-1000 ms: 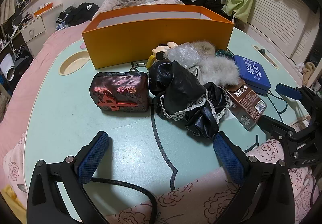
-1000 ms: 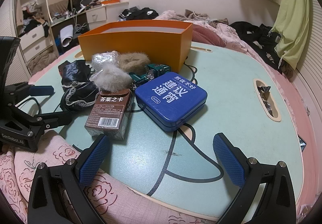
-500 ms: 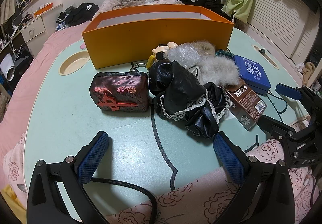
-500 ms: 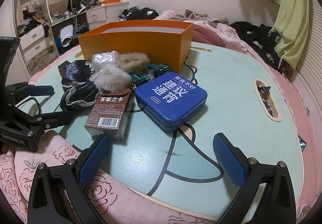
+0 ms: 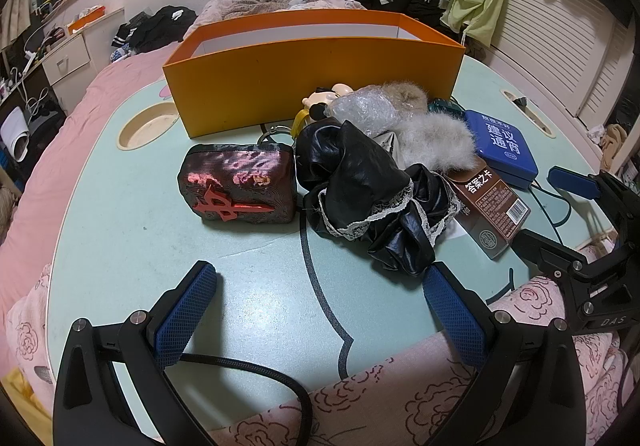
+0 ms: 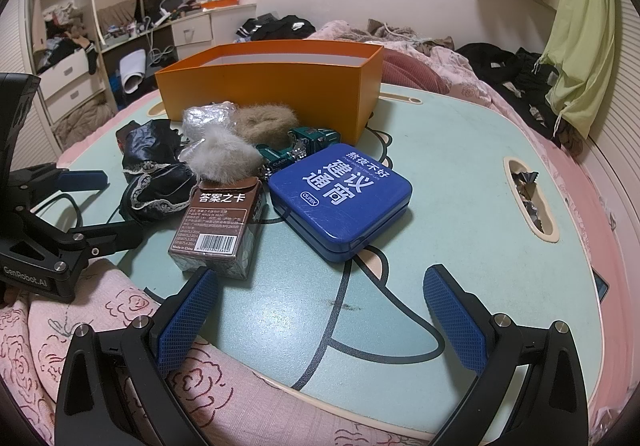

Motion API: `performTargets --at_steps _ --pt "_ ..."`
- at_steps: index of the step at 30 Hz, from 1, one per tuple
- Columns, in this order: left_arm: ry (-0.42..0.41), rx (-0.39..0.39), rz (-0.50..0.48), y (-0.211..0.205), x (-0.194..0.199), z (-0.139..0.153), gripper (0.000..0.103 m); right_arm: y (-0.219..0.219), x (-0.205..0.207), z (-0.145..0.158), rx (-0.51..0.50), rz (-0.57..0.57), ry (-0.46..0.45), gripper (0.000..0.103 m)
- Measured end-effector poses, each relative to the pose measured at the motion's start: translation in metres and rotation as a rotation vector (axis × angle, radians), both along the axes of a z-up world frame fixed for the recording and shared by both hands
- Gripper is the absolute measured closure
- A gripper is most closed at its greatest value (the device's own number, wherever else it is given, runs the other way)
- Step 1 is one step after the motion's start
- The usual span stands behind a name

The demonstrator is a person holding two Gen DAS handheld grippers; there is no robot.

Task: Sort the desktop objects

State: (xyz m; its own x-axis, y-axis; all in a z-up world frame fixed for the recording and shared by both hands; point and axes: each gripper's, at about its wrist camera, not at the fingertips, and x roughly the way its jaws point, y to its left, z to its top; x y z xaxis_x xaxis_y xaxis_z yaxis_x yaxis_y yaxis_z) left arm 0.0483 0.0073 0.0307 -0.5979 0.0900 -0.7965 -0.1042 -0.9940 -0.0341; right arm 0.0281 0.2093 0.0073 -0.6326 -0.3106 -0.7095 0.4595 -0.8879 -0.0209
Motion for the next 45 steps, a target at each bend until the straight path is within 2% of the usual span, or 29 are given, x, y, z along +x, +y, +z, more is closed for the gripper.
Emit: performTargets --at_steps 23,27,30,36,40,43,45 --pt "0.005 -0.001 0.018 -0.004 0.006 0.003 0.000 0.000 0.000 0.000 -0.001 0.001 0.000 0.000" --pt "0.081 0.091 0.026 -0.016 0.012 0.010 0.000 0.000 0.000 0.000 -0.001 0.001 0.001 0.000" --pt "0.133 0.142 0.073 -0.028 0.017 0.012 0.000 0.001 0.001 0.000 -0.001 0.000 0.000 0.000" --pt "0.163 0.028 0.125 -0.040 -0.003 0.022 0.004 0.000 0.000 0.000 -0.001 0.001 0.000 0.000" --pt "0.167 0.015 0.130 -0.051 -0.016 0.019 0.005 0.001 0.001 0.000 -0.001 0.001 0.001 0.000" --pt "0.147 0.006 0.099 -0.055 -0.018 0.010 0.005 0.001 0.001 0.000 -0.001 0.001 0.001 0.000" --pt "0.129 -0.001 0.078 -0.053 -0.023 0.006 0.013 0.000 0.000 0.000 -0.001 0.001 0.001 0.000"
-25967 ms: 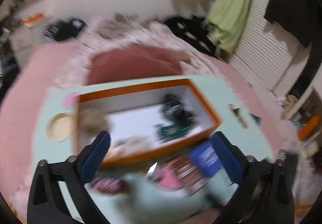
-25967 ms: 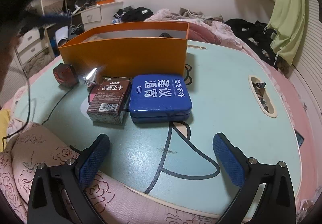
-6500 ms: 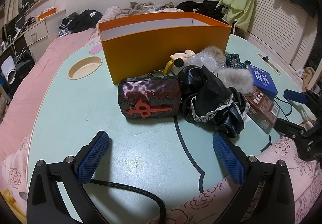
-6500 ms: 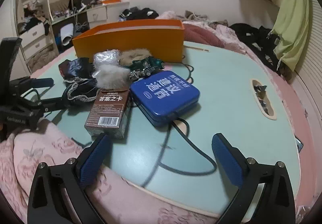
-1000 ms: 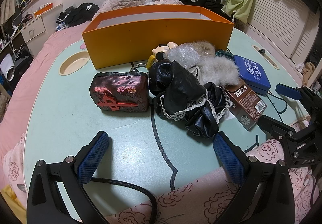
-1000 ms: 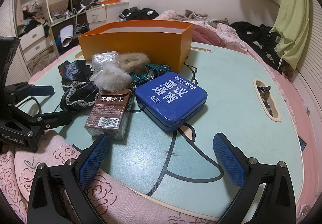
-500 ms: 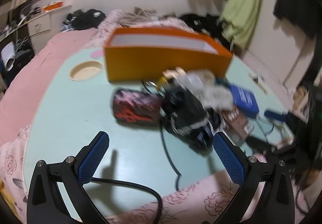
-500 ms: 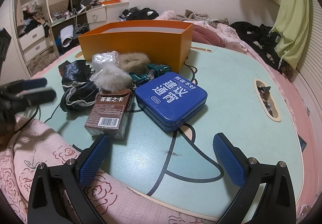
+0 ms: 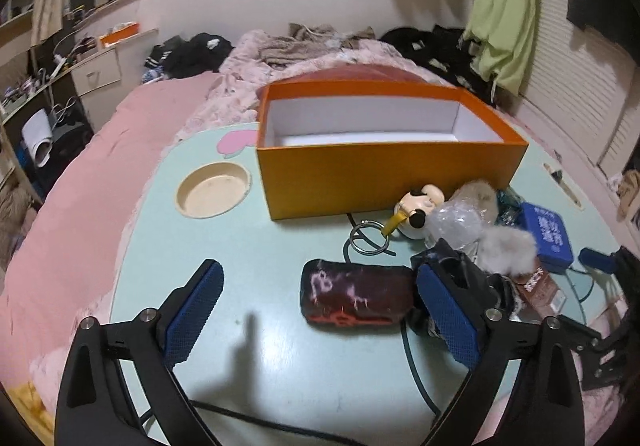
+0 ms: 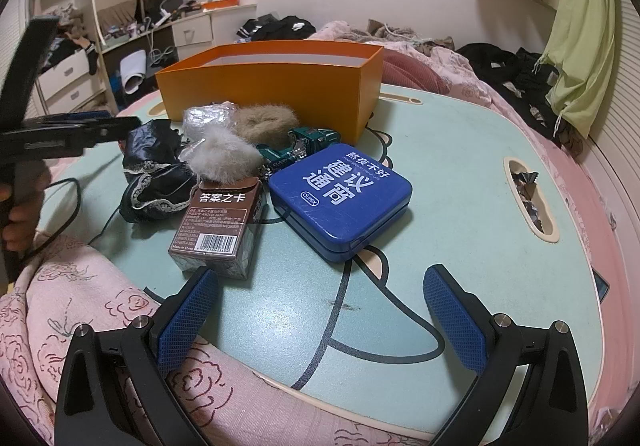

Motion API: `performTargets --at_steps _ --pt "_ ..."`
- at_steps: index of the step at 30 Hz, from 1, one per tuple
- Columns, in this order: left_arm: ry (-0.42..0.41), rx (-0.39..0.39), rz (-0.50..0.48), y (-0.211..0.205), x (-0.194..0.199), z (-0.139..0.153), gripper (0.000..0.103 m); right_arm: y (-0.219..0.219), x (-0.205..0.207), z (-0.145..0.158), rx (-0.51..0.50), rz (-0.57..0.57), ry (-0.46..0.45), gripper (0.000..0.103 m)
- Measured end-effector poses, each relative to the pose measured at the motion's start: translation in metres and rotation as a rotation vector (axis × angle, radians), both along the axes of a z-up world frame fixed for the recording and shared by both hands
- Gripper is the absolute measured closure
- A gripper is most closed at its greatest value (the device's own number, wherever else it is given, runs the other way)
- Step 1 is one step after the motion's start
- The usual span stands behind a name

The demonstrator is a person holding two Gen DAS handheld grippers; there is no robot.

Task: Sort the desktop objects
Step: 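Grasp the dark red patterned pouch with the left gripper while the right grasps the blue tin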

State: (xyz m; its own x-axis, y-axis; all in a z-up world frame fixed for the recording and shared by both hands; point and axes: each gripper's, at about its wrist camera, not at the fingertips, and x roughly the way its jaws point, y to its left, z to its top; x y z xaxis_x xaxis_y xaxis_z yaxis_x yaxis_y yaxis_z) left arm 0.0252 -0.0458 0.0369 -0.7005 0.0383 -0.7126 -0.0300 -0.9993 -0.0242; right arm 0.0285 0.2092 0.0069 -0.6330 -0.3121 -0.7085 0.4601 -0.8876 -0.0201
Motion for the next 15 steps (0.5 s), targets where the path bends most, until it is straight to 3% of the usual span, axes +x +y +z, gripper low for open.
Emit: performTargets --at_steps 2,3,8,15 --pt "-0.040 0.011 -0.024 0.002 -0.008 -0.008 0.038 0.001 0.001 0.000 0.000 0.000 0.000 0.000" --pt "-0.062 0.017 -0.032 0.004 -0.011 -0.012 0.042 0.000 0.000 0.000 0.000 0.000 0.000 0.000" --pt "-0.046 0.030 -0.055 0.008 -0.008 -0.016 0.042 0.001 0.001 0.000 0.000 0.000 0.000 0.000" --pt "0.028 0.061 -0.031 0.003 0.024 0.003 0.042 0.001 0.001 0.000 0.000 0.000 0.000 0.000"
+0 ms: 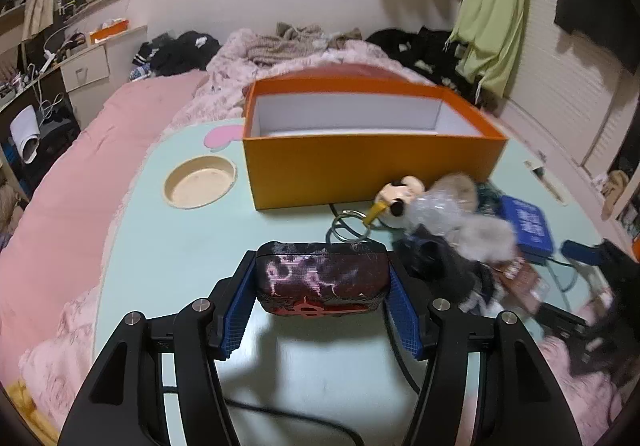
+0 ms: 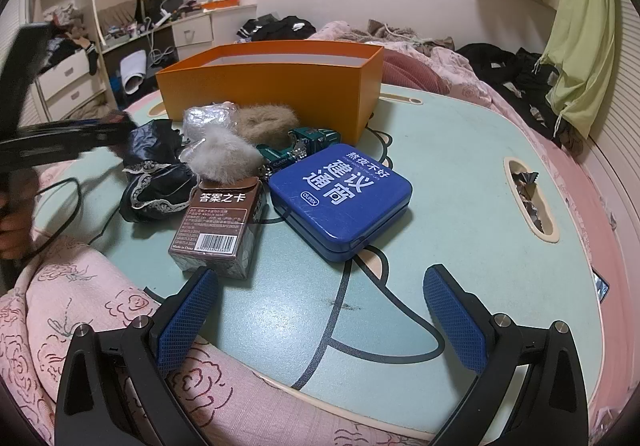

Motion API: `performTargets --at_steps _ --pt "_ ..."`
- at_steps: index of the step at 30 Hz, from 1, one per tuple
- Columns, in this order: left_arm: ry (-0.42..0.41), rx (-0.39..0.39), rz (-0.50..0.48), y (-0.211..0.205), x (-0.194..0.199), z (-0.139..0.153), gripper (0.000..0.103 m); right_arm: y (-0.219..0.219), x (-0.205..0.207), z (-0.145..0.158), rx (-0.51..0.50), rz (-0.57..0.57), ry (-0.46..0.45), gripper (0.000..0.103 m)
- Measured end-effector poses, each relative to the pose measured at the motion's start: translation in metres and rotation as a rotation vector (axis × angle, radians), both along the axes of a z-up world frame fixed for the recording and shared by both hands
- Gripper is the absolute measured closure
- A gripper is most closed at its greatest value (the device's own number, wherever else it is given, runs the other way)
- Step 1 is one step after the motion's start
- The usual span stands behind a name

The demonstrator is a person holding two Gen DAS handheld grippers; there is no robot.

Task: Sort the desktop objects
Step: 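Grasp the dark red patterned pouch with the left gripper while the right grasps the blue tin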

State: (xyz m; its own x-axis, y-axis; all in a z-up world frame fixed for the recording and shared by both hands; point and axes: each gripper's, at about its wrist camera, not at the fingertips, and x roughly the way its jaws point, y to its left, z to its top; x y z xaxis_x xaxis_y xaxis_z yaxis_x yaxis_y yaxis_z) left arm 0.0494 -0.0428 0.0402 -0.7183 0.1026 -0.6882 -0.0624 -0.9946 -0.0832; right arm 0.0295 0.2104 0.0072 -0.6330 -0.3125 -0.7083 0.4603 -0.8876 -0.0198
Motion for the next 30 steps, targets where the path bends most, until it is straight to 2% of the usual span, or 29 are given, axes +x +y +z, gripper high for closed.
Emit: performTargets --at_steps 4,7,10,17,20,24,27,30 --pt "-0.001 0.032 -0.029 0.005 0.020 0.000 0.042 0.000 0.000 0.000 0.000 0.000 0.000 0.000" --pt "-0.036 0.010 -0.046 0.015 0.018 -0.016 0.042 0.000 0.000 0.000 -0.001 0.000 0.000 0.000" --pt "-0.080 -0.004 -0.009 0.021 0.009 -0.033 0.041 0.001 0.000 0.000 -0.004 0.001 0.001 0.000" --pt "-0.051 -0.031 0.000 0.025 0.012 -0.034 0.042 0.009 -0.003 0.007 -0.084 -0.039 0.005 0.001" --pt "-0.045 -0.057 0.002 0.028 0.013 -0.035 0.042 0.014 -0.006 0.015 -0.133 -0.076 0.008 0.001" --pt "-0.044 -0.053 -0.004 0.027 0.013 -0.036 0.042 0.015 -0.023 0.023 -0.178 -0.147 -0.024 0.001" --pt "-0.045 -0.055 -0.004 0.026 0.012 -0.035 0.042 0.005 -0.039 0.027 -0.132 -0.176 -0.036 0.001" --pt "-0.044 -0.055 -0.004 0.027 0.012 -0.035 0.042 -0.003 -0.048 0.027 -0.105 -0.130 -0.041 0.001"
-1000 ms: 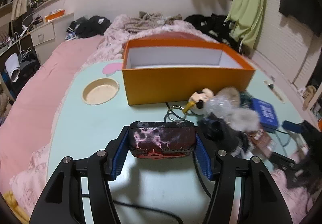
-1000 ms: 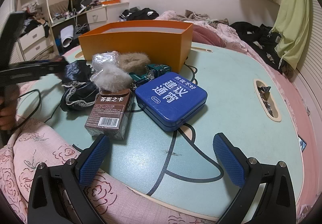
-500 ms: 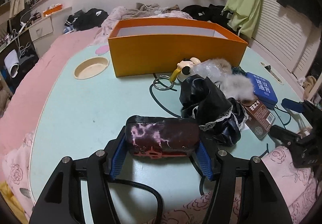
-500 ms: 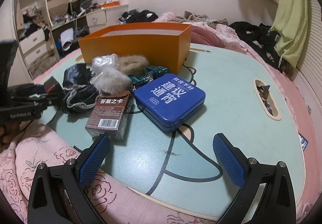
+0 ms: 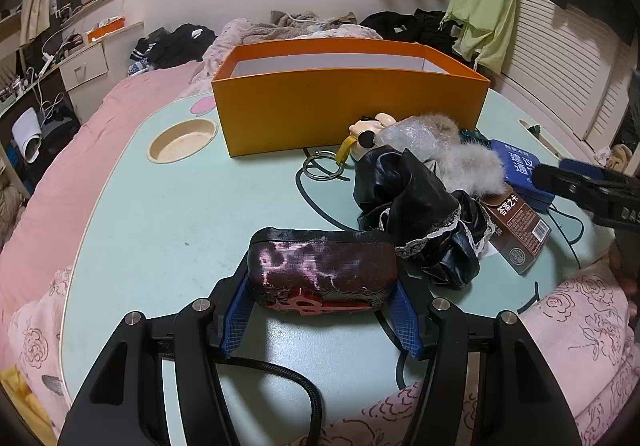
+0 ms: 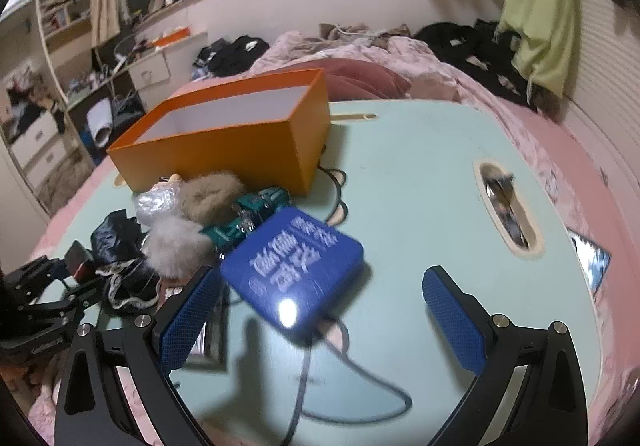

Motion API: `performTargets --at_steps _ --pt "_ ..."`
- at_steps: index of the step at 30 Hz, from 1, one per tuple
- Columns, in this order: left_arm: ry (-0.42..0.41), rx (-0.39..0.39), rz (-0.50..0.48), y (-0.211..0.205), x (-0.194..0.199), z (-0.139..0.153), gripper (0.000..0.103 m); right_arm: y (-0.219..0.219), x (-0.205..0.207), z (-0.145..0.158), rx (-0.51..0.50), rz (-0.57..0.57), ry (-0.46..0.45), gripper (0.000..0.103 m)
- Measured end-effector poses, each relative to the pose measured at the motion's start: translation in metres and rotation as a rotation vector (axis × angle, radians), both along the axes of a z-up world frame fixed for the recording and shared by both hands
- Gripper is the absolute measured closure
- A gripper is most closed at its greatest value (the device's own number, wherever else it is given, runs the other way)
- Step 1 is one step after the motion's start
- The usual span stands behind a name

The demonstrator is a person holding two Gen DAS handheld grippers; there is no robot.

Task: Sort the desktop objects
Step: 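Grasp the dark red patterned pouch with the left gripper while the right grasps the blue tin, then lower the pouch into the orange box with the left gripper while the right drops the blue tin in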

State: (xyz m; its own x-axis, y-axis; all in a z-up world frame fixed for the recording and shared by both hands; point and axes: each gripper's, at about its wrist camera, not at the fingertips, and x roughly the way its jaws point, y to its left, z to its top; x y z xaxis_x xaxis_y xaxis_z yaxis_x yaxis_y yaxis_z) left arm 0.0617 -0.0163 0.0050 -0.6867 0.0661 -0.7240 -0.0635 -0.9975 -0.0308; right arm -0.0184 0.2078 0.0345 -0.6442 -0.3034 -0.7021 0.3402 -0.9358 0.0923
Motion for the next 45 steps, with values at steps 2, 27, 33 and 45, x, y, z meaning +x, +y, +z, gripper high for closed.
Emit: performTargets --at_steps 2,27,33,45 --pt "0.000 0.000 0.000 0.000 0.000 0.000 0.042 -0.008 -0.010 -0.002 0.023 0.036 -0.030 0.001" --pt "0.035 0.006 0.004 -0.001 0.004 0.009 0.042 0.035 0.020 0.003 -0.071 -0.005 0.089 0.018" --pt "0.134 0.021 -0.001 -0.004 -0.009 0.053 0.042 0.016 0.002 0.042 -0.082 0.052 0.141 0.018" --pt "0.123 0.036 0.080 -0.013 -0.140 0.079 0.041 -0.069 -0.111 0.061 -0.027 0.142 0.107 0.018"
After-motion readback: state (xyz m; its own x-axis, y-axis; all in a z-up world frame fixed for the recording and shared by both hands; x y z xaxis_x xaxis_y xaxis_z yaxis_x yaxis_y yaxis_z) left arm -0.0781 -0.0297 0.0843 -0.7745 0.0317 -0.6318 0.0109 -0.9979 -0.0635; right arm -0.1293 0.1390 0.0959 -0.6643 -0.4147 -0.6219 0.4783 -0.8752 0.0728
